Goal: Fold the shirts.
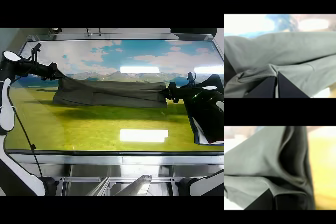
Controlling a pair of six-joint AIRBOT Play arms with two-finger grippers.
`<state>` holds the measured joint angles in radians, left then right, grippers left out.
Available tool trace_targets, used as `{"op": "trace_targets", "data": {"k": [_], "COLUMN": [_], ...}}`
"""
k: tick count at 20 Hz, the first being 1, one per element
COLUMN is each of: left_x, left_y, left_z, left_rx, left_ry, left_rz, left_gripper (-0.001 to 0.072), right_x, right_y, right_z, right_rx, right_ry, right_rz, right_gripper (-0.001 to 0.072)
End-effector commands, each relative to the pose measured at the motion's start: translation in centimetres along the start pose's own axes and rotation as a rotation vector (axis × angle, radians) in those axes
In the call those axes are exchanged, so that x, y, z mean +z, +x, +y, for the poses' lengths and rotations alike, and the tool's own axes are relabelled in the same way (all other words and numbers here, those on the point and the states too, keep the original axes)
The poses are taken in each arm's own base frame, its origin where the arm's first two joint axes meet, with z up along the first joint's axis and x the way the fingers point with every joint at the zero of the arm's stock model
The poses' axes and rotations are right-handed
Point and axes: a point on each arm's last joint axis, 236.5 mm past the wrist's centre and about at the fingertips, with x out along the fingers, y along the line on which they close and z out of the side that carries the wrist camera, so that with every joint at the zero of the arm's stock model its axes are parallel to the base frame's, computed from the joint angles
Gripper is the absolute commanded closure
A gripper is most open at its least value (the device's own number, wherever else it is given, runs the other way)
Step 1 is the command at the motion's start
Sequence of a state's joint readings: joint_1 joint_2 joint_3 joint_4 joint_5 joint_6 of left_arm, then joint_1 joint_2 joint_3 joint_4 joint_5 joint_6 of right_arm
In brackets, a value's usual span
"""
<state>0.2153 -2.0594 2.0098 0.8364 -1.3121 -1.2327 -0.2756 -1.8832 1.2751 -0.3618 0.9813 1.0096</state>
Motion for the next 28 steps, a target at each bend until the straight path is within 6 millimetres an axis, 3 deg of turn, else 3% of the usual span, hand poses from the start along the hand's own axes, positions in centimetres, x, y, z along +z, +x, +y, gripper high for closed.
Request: {"op": "trace_targets", "data": {"k": [1,2,3,4,5,7,9,11,13,14,16,17,18,26,28], "left_x": [1.5,2.0,2.4,3.1,4.2,6.4,8.0,8.3,7.9,7.7,6.8,6.3,5.9,4.5,3.5], "left_y": [2.1,2.6,2.6,2.3,1.5,-0.7,-3.3,-5.4,-6.8,-7.1,-7.3,-6.9,-6.6,-4.3,-3.4], "left_z": [2.4,2.5,2.4,1.9,1.1,-0.5,-0.5,-0.3,-0.7,-1.2,-2.1,-2.8,-3.2,-6.7,-8.0], "left_rx": [0.023,0.028,0.014,-0.010,-0.037,-0.085,-0.067,-0.032,-0.024,-0.032,-0.051,-0.063,-0.069,-0.111,-0.132], "left_ry": [-0.029,-0.035,-0.047,-0.056,-0.058,-0.049,-0.034,-0.024,0.003,0.017,0.030,0.039,0.055,0.123,0.162], "left_rz": [-0.057,-0.083,-0.104,-0.129,-0.164,-0.237,-0.323,-0.378,-0.378,-0.366,-0.329,-0.306,-0.287,-0.216,-0.173], "left_gripper": [0.0675,0.0671,0.0513,0.0380,0.0377,0.0377,0.0376,0.0373,0.0373,0.0373,0.0380,0.0506,0.0703,0.0684,0.0684], "right_x": [0.8,1.0,1.2,1.6,2.2,4.0,5.8,6.8,7.2,7.4,7.2,6.8,6.2,2.1,1.7], "right_y": [0.8,0.7,0.6,0.4,0.1,-0.7,-1.3,-1.9,-2.6,-2.9,-3.0,-2.8,-2.5,0.1,0.7], "right_z": [-1.4,-1.2,-0.9,-0.3,0.5,1.9,3.0,3.9,3.6,3.0,1.4,0.6,-0.2,-2.4,-2.1], "right_rx": [-0.024,-0.020,-0.016,-0.008,0.000,0.007,0.008,0.010,-0.030,-0.058,-0.105,-0.123,-0.135,-0.085,-0.077], "right_ry": [-0.004,-0.021,-0.029,-0.041,-0.067,-0.110,-0.145,-0.177,-0.238,-0.256,-0.252,-0.235,-0.223,-0.160,-0.169], "right_rz": [-0.020,-0.023,-0.026,-0.034,-0.048,-0.089,-0.133,-0.151,-0.137,-0.133,-0.113,-0.093,-0.068,0.109,0.130], "right_gripper": [0.0699,0.0686,0.0534,0.0327,0.0267,0.0267,0.0268,0.0266,0.0080,0.0060,0.0060,0.0060,0.0060,0.0070,0.0248]}}
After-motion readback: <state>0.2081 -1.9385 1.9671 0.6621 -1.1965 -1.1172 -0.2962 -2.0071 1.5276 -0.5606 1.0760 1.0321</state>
